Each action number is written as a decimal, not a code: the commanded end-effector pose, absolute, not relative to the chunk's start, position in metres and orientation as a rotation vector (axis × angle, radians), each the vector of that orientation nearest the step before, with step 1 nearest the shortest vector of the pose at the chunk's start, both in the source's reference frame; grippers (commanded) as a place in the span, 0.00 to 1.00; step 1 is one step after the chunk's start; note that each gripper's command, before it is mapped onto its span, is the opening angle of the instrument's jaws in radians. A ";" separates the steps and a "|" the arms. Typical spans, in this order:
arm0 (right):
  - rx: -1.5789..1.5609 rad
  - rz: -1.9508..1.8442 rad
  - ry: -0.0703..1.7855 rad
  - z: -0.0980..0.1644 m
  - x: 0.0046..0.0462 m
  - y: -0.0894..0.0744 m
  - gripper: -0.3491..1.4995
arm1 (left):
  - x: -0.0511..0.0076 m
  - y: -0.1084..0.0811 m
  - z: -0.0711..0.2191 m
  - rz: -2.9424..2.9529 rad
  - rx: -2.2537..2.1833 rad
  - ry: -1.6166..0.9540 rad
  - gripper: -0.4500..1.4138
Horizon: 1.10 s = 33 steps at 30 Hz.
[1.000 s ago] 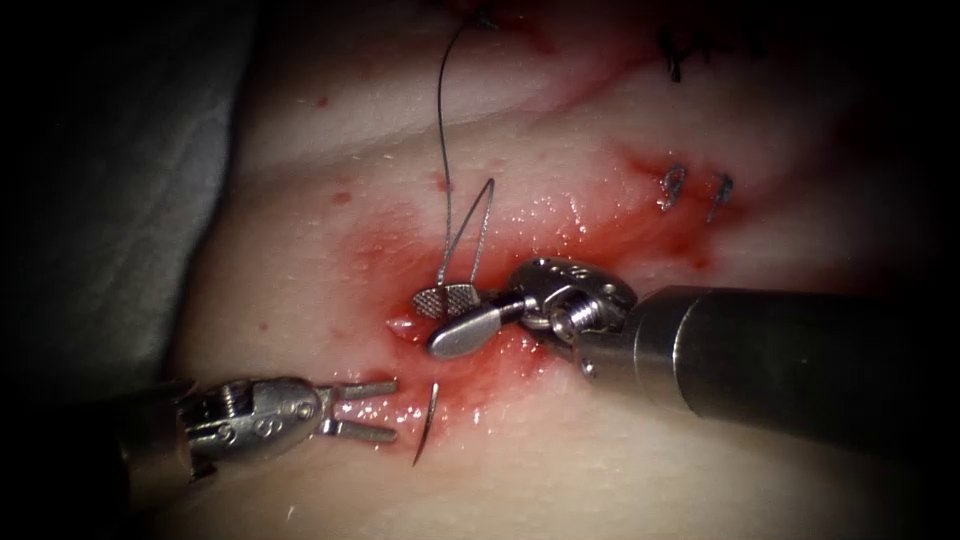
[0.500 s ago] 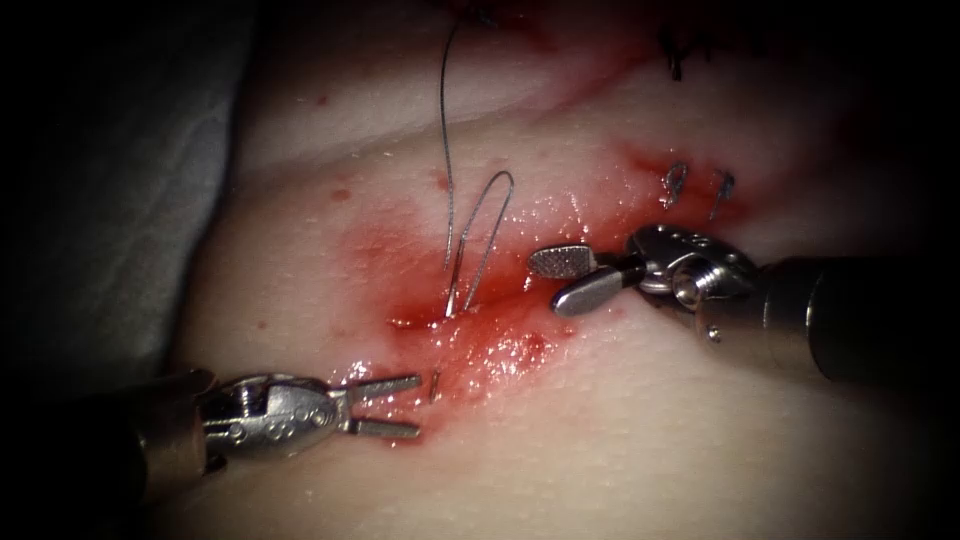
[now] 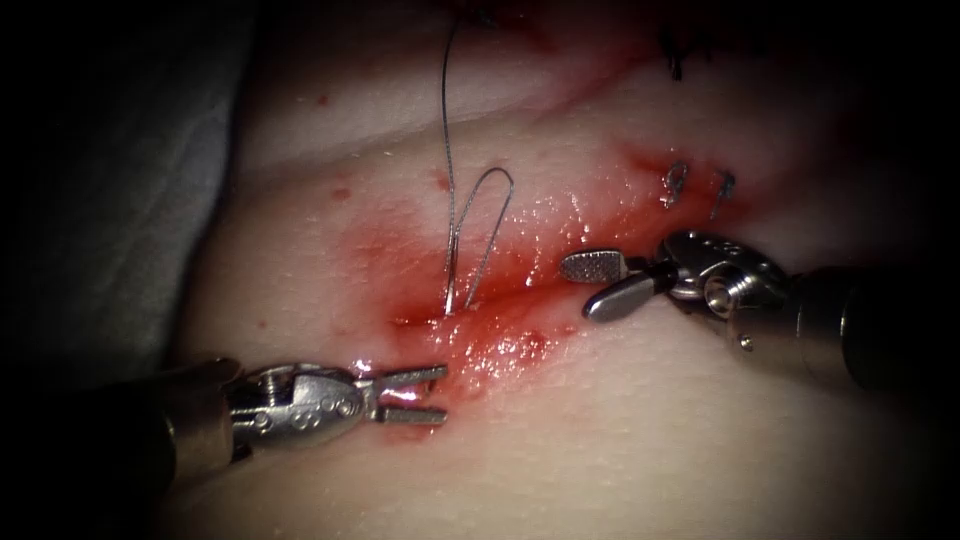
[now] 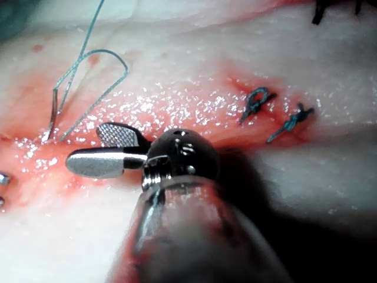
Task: Wound Closure
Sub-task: Pull needle through skin with left holder
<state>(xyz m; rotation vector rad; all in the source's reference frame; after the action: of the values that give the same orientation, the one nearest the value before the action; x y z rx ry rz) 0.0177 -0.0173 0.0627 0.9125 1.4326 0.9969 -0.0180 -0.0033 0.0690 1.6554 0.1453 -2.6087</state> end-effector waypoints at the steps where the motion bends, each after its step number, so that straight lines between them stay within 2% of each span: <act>1: 0.859 0.946 1.456 0.063 0.0185 -0.018 0.77 | -0.0185 -0.003 0.070 -2.611 1.671 0.172 0.31; 3: 0.776 0.874 1.487 0.063 0.0185 -0.018 0.58 | -0.0183 -0.003 0.070 -2.607 1.704 0.231 0.11; 5: 0.709 0.834 1.505 0.063 0.0184 -0.018 0.40 | -0.0182 -0.002 0.070 -2.603 1.722 0.269 0.00; 6: 0.670 0.802 1.519 0.063 0.0184 -0.019 0.29 | -0.0181 -0.002 0.070 -2.617 1.737 0.312 0.00; 7: 0.661 0.749 1.535 0.062 0.0184 -0.019 0.13 | -0.0179 -0.002 0.070 -2.604 1.770 0.375 0.00; 9: 0.636 0.687 1.539 0.062 0.0185 -0.018 0.21 | -0.0180 -0.002 0.070 -2.604 1.812 0.446 0.00; 11: 0.574 0.617 1.509 0.061 0.0187 -0.018 0.35 | -0.0182 -0.003 0.069 -2.597 1.903 0.573 0.00; 14: 0.553 0.576 1.501 0.060 0.0190 -0.018 0.33 | -0.0185 -0.004 0.068 -2.592 1.971 0.745 0.00; 16: 0.529 0.543 1.508 0.060 0.0197 -0.019 0.28 | -0.0188 -0.005 0.067 -2.586 2.026 0.933 0.00; 19: 0.514 0.512 1.472 0.059 0.0209 -0.020 0.36 | -0.0190 -0.005 0.065 -2.557 2.097 1.129 0.00; 22: 0.482 0.480 1.431 0.058 0.0223 -0.021 0.53 | -0.0190 -0.004 0.063 -2.537 2.159 1.246 0.00; 26: 0.421 0.414 1.389 0.058 0.0241 -0.023 0.69 | -0.0189 -0.004 0.061 -2.534 2.179 1.332 0.00; 33: 0.310 0.331 1.381 0.057 0.0280 -0.025 0.75 | -0.0178 -0.006 0.055 -2.464 2.215 1.395 0.00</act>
<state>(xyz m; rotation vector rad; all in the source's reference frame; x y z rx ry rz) 0.0272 -0.0248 0.0561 0.3019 1.3774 0.3258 -0.0172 -0.0057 0.0535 2.2177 1.3744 -2.4536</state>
